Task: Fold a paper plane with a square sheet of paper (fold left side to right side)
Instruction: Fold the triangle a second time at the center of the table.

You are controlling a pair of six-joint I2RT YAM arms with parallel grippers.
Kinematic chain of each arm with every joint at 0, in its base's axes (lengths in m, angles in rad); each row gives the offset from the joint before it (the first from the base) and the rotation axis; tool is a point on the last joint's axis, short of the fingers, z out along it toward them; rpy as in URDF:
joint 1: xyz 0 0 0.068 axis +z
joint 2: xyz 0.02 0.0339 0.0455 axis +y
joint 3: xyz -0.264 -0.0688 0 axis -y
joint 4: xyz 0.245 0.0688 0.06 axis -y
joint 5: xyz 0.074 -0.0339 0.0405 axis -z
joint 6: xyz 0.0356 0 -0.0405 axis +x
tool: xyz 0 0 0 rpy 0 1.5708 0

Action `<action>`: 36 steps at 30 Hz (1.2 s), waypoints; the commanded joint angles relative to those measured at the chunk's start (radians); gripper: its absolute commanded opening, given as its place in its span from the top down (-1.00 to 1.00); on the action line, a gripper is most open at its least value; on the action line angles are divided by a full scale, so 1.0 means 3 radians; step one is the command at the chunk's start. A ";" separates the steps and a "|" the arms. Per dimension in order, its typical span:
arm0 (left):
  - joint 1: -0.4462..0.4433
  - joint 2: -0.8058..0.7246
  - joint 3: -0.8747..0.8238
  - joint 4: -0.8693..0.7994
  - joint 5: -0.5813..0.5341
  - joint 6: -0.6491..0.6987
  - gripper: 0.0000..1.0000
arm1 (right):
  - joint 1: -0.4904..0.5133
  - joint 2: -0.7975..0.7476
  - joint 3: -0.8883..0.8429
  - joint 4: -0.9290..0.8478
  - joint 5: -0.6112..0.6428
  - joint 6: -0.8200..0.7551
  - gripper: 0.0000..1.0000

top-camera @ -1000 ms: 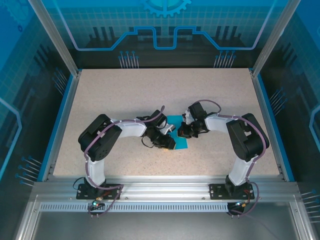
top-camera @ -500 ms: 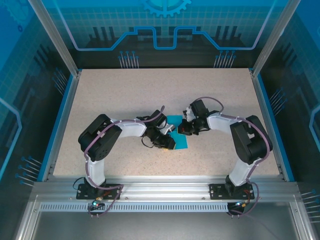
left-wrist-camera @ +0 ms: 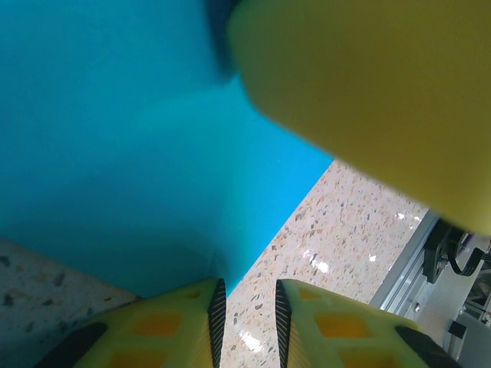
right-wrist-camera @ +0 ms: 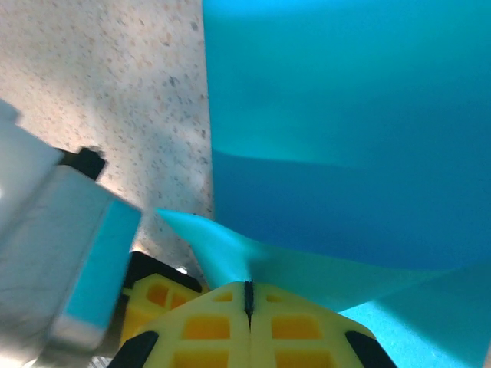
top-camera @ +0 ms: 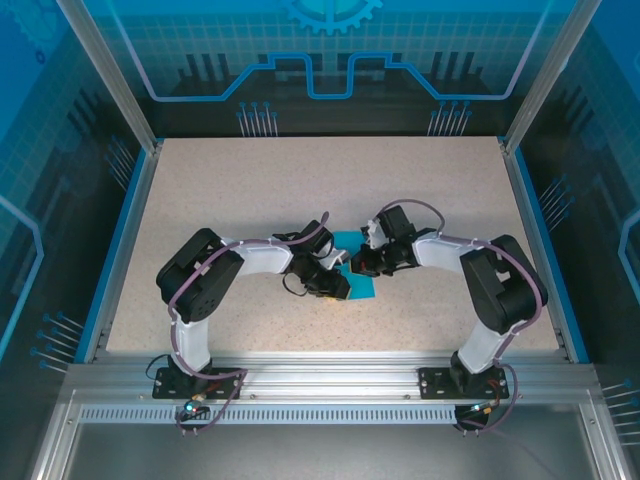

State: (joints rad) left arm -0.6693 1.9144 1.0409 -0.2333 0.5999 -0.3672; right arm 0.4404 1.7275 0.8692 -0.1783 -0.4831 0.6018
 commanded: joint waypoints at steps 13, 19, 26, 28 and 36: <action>0.0072 -0.0259 0.0140 -0.0053 0.0041 -0.0128 0.40 | 0.0046 0.0217 0.0010 -0.0224 0.0129 -0.0048 1.00; 0.0080 -0.0006 0.0343 -0.0159 -0.0046 -0.0070 0.42 | 0.0051 0.0234 0.0017 -0.0219 0.0124 -0.0053 1.00; 0.0076 0.0107 0.0291 -0.0199 -0.0101 -0.0057 0.43 | 0.0054 0.0215 0.0012 -0.0206 0.0121 -0.0049 1.00; 0.0074 0.0115 0.0242 -0.0219 -0.0127 -0.0049 0.43 | 0.0051 0.0209 0.0013 -0.0210 0.0105 -0.0048 1.00; 0.0071 0.0156 0.0072 -0.0294 -0.0296 -0.0051 0.47 | 0.0036 0.0198 0.0152 -0.0252 0.0140 -0.0094 1.00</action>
State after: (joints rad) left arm -0.6514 1.9392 1.0912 -0.2638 0.5575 -0.3874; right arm 0.4446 1.7790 0.8875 -0.2161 -0.4599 0.5957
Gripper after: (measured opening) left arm 0.268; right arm 0.043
